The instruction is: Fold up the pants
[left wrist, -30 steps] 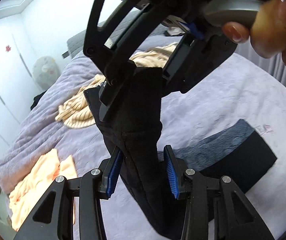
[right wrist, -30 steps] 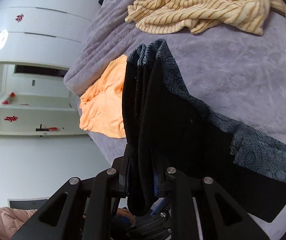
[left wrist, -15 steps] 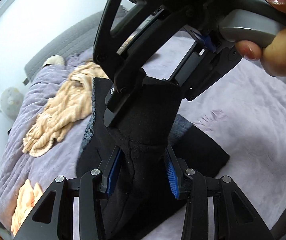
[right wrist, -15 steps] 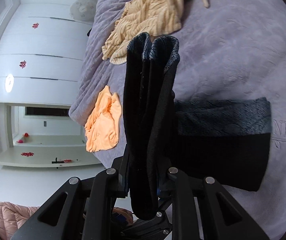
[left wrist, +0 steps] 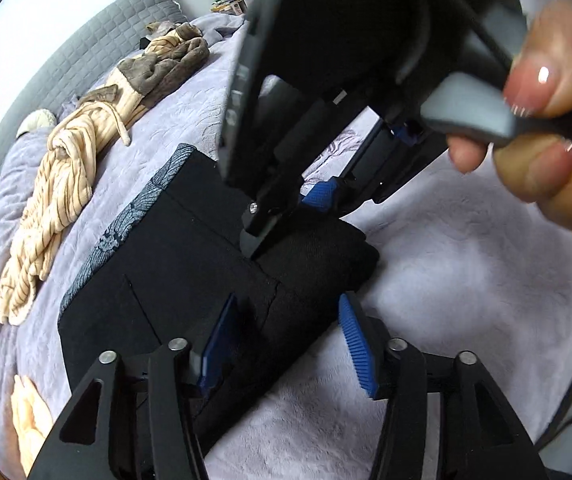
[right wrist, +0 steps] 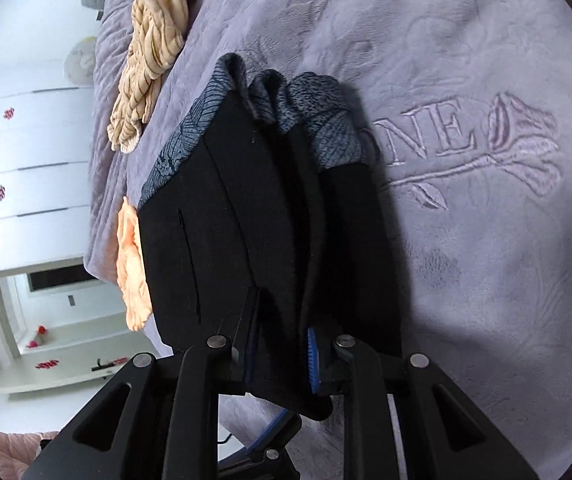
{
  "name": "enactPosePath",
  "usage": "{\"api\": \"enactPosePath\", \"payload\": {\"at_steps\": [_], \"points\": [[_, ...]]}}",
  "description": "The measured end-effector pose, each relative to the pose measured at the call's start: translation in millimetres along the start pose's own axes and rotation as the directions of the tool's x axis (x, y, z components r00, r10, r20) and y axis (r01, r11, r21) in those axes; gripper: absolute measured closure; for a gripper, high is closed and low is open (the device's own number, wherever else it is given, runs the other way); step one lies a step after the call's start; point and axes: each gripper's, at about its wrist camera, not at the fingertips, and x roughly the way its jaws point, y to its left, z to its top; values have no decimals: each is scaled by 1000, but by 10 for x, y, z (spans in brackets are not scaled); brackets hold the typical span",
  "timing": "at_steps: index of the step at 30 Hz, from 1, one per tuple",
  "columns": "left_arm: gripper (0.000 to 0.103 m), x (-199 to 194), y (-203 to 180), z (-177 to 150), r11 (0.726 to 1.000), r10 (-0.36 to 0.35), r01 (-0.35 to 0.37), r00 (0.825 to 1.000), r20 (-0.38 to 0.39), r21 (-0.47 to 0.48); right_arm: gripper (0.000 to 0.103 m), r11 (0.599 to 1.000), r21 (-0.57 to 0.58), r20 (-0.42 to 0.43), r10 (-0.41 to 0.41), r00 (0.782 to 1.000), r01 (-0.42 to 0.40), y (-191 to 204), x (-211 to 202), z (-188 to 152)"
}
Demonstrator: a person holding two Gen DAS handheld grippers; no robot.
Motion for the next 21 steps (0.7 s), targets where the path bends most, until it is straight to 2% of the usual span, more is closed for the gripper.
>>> {"api": "enactPosePath", "payload": {"at_steps": [3,6,9,12,13,15,19,21], "points": [[47,-153,212,-43,999,2,-1,1000,3,-52,84,1000,-12,17,-15,1000,15,50,-12,-16],[47,-255,585,-151,987,38,-40,999,-10,-155,83,996,-55,29,-69,997,71,177,-21,-62],[47,-227,1068,-343,952,86,-104,994,-73,-289,83,991,-81,47,-104,993,108,284,-53,-161],[47,-46,1488,-671,903,125,-192,973,-193,-384,82,990,-73,64,-117,991,121,250,-57,-244],[47,8,1589,-779,887,115,-200,969,-221,-416,82,990,-70,72,-121,990,127,241,-50,-263],[47,107,1698,-1000,866,45,-157,970,-238,-474,82,987,-71,85,-136,987,142,239,-69,-318],[47,240,1555,-1239,889,69,-168,969,-238,-426,79,980,-82,95,-176,980,183,300,-76,-411],[47,246,1500,-1315,889,75,-169,971,-229,-426,74,976,-77,101,-195,976,203,354,-97,-453]]}}
